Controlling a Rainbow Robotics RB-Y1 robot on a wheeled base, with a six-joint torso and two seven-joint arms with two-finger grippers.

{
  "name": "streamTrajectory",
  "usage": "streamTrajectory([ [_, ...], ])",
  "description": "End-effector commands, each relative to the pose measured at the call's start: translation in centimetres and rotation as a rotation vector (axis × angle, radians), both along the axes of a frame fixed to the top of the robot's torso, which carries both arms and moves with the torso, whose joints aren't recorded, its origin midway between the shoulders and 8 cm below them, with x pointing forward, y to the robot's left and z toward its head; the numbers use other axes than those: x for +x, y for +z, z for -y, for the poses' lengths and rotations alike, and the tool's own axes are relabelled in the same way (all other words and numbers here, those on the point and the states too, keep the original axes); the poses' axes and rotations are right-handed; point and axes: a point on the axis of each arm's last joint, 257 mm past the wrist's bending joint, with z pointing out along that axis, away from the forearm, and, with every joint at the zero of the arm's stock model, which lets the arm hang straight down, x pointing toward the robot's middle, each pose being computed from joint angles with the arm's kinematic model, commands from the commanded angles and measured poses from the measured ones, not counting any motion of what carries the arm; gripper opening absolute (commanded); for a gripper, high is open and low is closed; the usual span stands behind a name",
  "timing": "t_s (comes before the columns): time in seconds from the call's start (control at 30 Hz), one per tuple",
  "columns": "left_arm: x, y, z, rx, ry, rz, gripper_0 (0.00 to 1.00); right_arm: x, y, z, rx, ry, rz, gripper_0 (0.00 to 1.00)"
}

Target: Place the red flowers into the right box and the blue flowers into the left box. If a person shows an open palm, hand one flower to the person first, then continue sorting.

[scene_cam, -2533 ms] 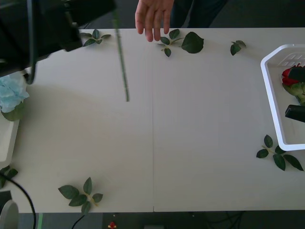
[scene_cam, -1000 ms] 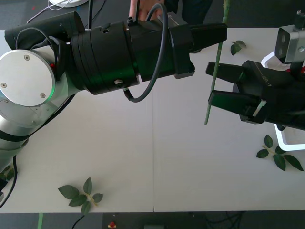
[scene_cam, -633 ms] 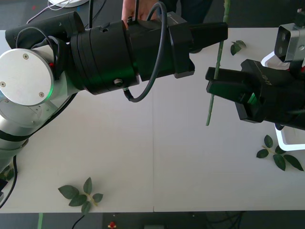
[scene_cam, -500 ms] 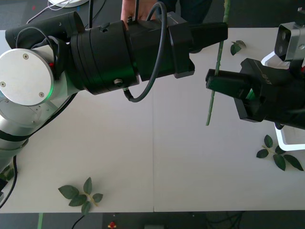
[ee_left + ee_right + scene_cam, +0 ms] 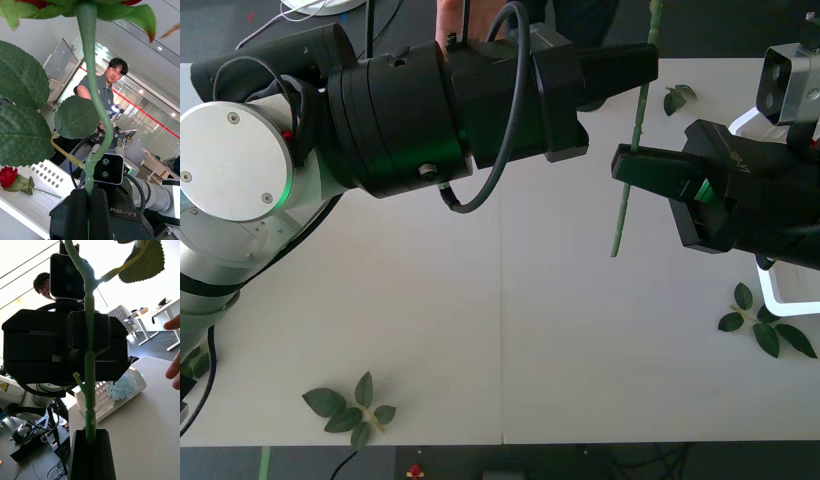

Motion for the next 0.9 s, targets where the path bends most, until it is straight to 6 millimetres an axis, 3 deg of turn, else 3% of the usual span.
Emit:
streamTrajectory([
  [0.03,-0.7,1.0,0.2,0.015,-0.003,0.091,1.0,-0.1,2.1,-0.8,0.046,0.022,-0.006,0.0],
  [0.53,-0.7,1.0,0.2,0.015,-0.003,0.091,1.0,0.2,2.1,-0.3,0.043,0.007,0.003,0.0],
  [0.67,-0.7,1.0,0.2,0.015,-0.003,0.091,1.0,0.7,2.1,1.1,0.036,-0.035,0.017,0.0],
  [0.9,-0.7,1.0,0.2,0.015,-0.003,0.091,1.0,3.7,1.8,5.6,-0.047,-0.225,0.109,0.0],
])
